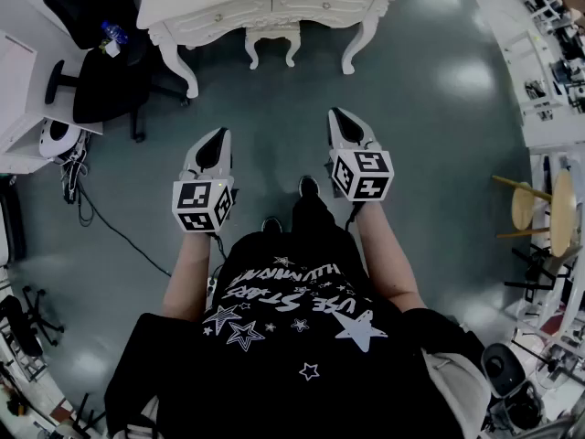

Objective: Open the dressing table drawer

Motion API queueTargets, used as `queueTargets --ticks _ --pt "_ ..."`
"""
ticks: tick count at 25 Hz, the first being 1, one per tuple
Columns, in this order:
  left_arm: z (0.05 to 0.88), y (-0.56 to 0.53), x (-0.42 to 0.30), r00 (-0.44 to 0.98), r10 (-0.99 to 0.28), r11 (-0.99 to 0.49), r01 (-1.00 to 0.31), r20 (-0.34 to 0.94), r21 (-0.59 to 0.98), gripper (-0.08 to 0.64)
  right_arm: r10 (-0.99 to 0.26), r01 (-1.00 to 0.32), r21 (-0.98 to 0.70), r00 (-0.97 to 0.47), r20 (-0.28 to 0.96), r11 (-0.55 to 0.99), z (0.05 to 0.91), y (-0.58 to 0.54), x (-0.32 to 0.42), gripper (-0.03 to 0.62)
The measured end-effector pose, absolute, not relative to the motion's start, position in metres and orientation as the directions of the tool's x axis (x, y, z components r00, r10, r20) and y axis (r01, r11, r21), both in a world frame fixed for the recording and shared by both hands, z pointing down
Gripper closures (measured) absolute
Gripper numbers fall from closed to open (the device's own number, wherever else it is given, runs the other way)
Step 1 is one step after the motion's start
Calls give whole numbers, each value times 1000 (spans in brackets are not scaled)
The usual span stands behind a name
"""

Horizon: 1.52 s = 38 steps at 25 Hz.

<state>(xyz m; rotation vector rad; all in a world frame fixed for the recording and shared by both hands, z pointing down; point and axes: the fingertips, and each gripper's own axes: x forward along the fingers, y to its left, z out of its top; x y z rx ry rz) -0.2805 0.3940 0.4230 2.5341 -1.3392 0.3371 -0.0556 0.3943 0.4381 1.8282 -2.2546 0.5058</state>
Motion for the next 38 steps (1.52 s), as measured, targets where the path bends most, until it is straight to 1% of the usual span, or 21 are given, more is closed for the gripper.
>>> queueTargets --ticks 8,12,15,18,21,22,23,24,27,30,38 --pt "419 401 -280 553 -768 -551 -828 323 108 560 -906 -974 -121 -222 362 191 432 399 -63 565" --pt "427 406 -285 568 -754 -556 -819 330 139 560 -903 -975 -119 -219 371 187 436 404 -70 565" --pt "437 413 -292 568 -747 -551 -820 346 155 560 -902 -976 -135 -212 377 173 443 410 -73 565" --pt "440 413 -297 573 -740 -550 -817 351 175 560 -915 -977 -160 -190 356 140 441 413 -73 563" --pt "437 408 -300 579 -739 -558 -812 345 169 560 -915 -978 -155 -190 356 142 439 409 -75 561" --pt "435 404 -299 579 -740 -559 -813 342 167 560 -914 -977 -155 -195 356 148 438 406 -75 540" --pt "434 399 -298 578 -742 -558 -813 339 167 560 -913 -976 -159 -200 356 152 438 402 -74 473" --pt "432 395 -297 578 -744 -556 -814 336 167 560 -911 -975 -163 -204 358 154 438 398 -73 427" --pt "428 382 -292 577 -747 -556 -814 330 166 560 -905 -974 -172 -205 372 150 442 384 -69 364" --pt "430 366 -286 574 -746 -554 -817 338 162 560 -903 -971 -187 -214 372 153 448 362 -64 342" --pt "441 282 -252 534 -760 -518 -842 370 150 560 -889 -953 -225 -275 366 202 462 261 -31 341"
